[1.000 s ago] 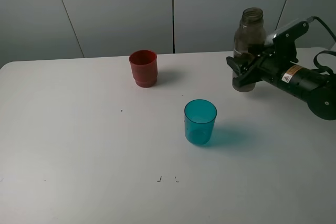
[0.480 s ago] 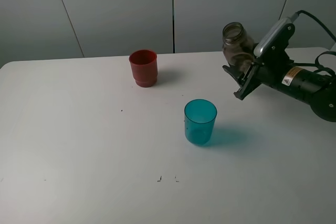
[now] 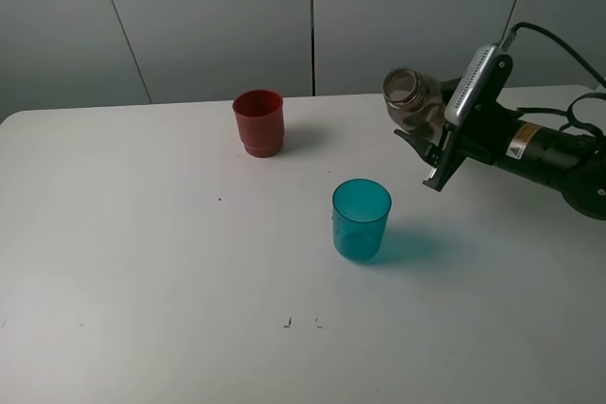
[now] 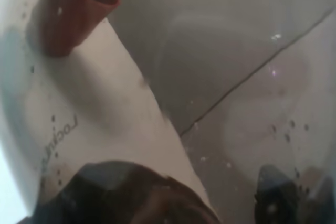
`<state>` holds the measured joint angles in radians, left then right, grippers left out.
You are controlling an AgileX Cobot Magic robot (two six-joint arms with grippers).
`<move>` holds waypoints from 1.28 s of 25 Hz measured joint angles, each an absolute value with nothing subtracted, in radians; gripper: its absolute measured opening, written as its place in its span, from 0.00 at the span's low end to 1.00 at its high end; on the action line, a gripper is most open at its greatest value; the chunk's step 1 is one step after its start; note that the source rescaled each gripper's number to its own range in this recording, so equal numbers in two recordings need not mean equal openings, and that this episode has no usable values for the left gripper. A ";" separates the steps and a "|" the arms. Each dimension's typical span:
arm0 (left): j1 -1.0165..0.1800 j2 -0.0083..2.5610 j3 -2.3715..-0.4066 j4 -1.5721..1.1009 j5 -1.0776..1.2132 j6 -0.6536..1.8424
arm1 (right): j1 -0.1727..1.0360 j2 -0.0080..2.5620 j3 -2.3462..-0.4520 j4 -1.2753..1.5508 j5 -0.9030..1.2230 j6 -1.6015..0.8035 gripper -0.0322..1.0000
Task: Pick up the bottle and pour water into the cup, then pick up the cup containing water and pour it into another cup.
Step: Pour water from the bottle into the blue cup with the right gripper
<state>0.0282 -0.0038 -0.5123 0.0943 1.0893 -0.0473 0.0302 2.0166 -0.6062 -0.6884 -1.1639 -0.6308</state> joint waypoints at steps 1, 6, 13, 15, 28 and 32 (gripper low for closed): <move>0.028 -0.004 -0.512 0.094 1.089 -0.047 | 0.030 2.017 -0.606 -0.690 -1.164 -0.646 0.09; 0.028 -0.004 -0.512 0.094 1.089 -0.047 | 0.030 2.017 -0.606 -0.690 -1.164 -0.748 0.09; 0.028 -0.004 -0.512 0.094 1.089 -0.047 | 0.030 2.017 -0.606 -0.688 -1.164 -0.944 0.09; 0.028 -0.004 -0.512 0.094 1.089 -0.047 | 0.030 2.017 -0.606 -0.672 -1.164 -0.970 0.09; 0.028 -0.004 -0.512 0.094 1.089 -0.047 | 0.030 2.017 -0.606 -0.662 -1.164 -1.013 0.09; 0.028 -0.004 -0.512 0.094 1.089 -0.047 | 0.030 2.017 -0.606 -0.695 -1.164 -1.014 0.09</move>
<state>0.0282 -0.0038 -0.5123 0.0943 1.0893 -0.0473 0.0302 2.0166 -0.6062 -0.6949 -1.1639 -1.0140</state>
